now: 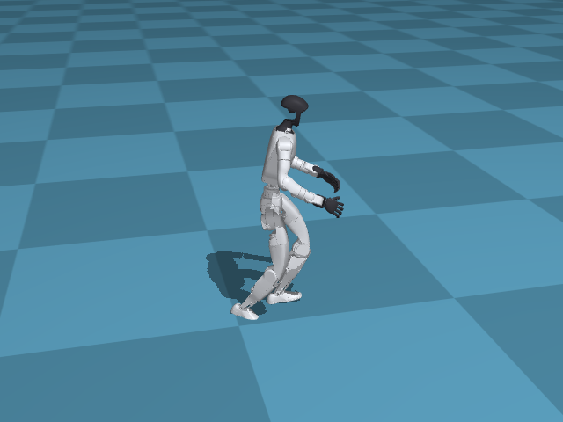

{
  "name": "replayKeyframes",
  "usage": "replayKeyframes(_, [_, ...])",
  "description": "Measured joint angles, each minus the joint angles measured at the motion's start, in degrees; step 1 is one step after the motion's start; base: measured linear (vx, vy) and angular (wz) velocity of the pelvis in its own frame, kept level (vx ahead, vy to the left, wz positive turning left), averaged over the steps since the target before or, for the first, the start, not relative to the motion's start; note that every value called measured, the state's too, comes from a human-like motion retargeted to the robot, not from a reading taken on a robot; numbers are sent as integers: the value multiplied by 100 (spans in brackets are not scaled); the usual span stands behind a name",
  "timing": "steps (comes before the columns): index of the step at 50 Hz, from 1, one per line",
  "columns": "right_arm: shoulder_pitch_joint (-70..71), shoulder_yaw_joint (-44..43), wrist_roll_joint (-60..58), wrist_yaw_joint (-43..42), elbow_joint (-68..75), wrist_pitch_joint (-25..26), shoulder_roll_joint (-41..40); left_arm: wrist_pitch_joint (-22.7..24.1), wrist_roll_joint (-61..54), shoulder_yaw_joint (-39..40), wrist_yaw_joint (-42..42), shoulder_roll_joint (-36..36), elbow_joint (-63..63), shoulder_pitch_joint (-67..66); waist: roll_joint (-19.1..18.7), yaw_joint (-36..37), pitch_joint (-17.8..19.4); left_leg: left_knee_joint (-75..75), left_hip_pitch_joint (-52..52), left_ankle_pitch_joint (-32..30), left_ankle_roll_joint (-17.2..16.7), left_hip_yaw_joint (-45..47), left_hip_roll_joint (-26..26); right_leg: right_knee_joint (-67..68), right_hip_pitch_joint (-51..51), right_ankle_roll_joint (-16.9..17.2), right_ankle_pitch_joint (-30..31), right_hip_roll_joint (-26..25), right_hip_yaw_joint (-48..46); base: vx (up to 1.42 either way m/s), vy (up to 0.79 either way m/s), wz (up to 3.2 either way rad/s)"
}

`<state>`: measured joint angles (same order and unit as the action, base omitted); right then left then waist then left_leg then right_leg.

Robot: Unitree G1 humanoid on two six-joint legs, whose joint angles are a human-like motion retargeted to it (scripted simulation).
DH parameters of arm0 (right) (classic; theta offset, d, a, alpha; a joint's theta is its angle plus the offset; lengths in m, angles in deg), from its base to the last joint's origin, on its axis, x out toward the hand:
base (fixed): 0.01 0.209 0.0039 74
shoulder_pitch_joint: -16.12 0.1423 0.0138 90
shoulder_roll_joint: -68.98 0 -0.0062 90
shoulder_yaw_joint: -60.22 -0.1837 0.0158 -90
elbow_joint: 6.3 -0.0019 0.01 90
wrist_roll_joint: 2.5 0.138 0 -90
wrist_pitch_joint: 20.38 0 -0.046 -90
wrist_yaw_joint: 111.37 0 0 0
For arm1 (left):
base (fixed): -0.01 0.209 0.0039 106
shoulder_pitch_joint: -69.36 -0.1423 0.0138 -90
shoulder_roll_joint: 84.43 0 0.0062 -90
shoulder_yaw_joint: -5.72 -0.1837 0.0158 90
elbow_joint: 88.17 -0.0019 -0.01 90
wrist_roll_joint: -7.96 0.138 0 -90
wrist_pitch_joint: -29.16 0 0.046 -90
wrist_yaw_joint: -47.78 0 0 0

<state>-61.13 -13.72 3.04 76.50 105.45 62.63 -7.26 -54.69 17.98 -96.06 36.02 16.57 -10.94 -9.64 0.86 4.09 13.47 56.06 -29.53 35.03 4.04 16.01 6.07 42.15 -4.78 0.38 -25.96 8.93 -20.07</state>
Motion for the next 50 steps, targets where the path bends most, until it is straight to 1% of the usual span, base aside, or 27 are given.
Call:
replayKeyframes(5, [234, -58, -43, -80, 31, 5, 8, -65, -5, 414, 248, 173, 8, -38, 140, 157, -60, -711, -323, -218, -29, 1, -175, -191, 144, 82, -25, 48, -112, 19, -2, 12])
replayKeyframes(9, [328, -94, -69, -136, 50, 23, -19, -94, -37, 651, 420, 233, -15, -110, 219, 218, -128, -1394, -497, -465, -119, 11, -232, -307, 305, 162, -53, 79, -221, 23, 2, 12])
replayKeyframes(15, [325, -157, -131, -209, 125, 33, -152, -112, -159, 920, 562, 266, -33, -278, 361, 291, -260, -1654, -650, -805, -148, -59, -253, -238, 530, 269, -121, 152, -250, 29, 5, 5])
replayKeyframes(17, [265, -177, -160, -239, 178, 43, -216, -113, -193, 984, 596, 260, -39, -356, 420, 307, -290, -1441, -670, -871, -99, -115, -294, -85, 588, 322, -27, 238, -199, 34, 8, 10])
replayKeyframes(20, [180, -204, -242, -266, 313, 69, -333, -126, -246, 1074, 598, 297, -47, -452, 562, 317, -316, -1178, -573, -863, 50, -189, -459, 180, 644, 479, 405, 398, 43, 38, 10, 18])
replayKeyframes(23, [36, -213, -403, -247, 478, 119, -426, -152, -257, 1086, 565, 315, -67, -553, 728, 283, -333, -969, -422, -667, 289, -249, -754, 743, 603, 619, 788, 602, 304, 37, 10, 41])
replayKeyframes(24, [-29, -213, -461, -237, 533, 139, -457, -162, -248, 1069, 544, 314, -69, -593, 793, 237, -325, -917, -354, -616, 359, -282, -901, 931, 538, 639, 536, 593, 521, 37, 7, 73])
replayKeyframes(26, [-155, -208, -570, -210, 626, 183, -506, -183, -213, 1030, 509, 318, -62, -664, 928, 128, -308, -844, -197, -509, 493, -353, -1200, 1396, 343, 599, -266, 568, 969, 38, 5, 75])
replayKeyframes(27, [-185, -207, -624, -188, 669, 207, -524, -197, -197, 1022, 496, 346, -60, -672, 1022, 85, -295, -911, -69, -475, 565, -365, -1362, 1715, 223, 580, -451, 650, 1127, 41, 7, 47])
replayKeyframes(28, [-175, -210, -675, -160, 714, 229, -542, -213, -183, 1025, 489, 401, -63, -645, 1158, 55, -266, -1116, 123, -489, 644, -348, -1562, 2115, 89, 601, -279, 857, 1217, 42, 7, 37])
replayKeyframes(30, [-225, -205, -753, -146, 770, 253, -560, -232, -130, 996, 492, 464, -53, -640, 1290, -40, -225, -1232, 384, -414, 751, -398, -1828, 2824, -154, 560, -27, 1139, 1316, 42, 7, 34])
replayKeyframes(32, [-236, -209, -821, -169, 815, 254, -562, -249, -73, 963, 539, 538, -66, -583, 1355, -154, -174, -1453, 716, -370, 819, -504, -2041, 3324, -446, 453, -5, 1317, 1415, 43, 7, 34])
replayKeyframes(34, [-274, -208, -882, -221, 835, 243, -551, -252, -3, 911, 595, 588, -94, -530, 1345, -293, -140, -1582, 1031, -276, 832, -648, -2166, 3602, -739, 309, -183, 1386, 1445, 45, 6, 32])
replayKeyframes(37, [-315, -210, -963, -293, 837, 217, -517, -251, 34, 808, 630, 627, -191, -395, 1248, -519, -92, -1879, 1583, -147, 800, -914, -2246, 3539, -1210, 122, -547, 1309, 1420, 47, 6, 31])
replayKeyframes(40, [-389, -209, -1023, -338, 791, 202, -467, -223, 1, 662, 621, 599, -278, -258, 1090, -745, -65, -2143, 2101, 8, 746, -1183, -2204, 2930, -1650, 47, -773, 1058, 1303, 48, 5, 33])
replayKeyframes(41, [-415, -211, -1039, -340, 768, 202, -445, -201, -5, 609, 593, 580, -291, -213, 1025, -810, -57, -2240, 2256, 58, 729, -1265, -2165, 2599, -1770, 65, -755, 924, 1257, 49, 5, 32])
replayKeyframes(44, [-505, -218, -1086, -330, 684, 216, -380, -126, 4, 441, 504, 516, -287, -106, 818, -968, -51, -2535, 2678, 189, 685, -1480, -2020, 1375, -2033, 223, -495, 438, 1139, 48, 5, 27])
replayKeyframes(48, [-642, -242, -1200, -257, 542, 262, -294, -28, 5, 218, 331, 424, -188, -19, 499, -1055, -103, -2767, 3063, 401, 629, -1633, -1757, -564, -2032, 537, 217, -290, 997, 43, 3, 11])
replayKeyframes(50, [-725, -229, -1275, -214, 501, 270, -282, 1, -9, 120, 243, 358, -122, -47, 451, -1081, -114, -2564, 3147, 562, 600, -1651, -1741, -752, -2090, 606, 404, -410, 999, 35, 0, 10])
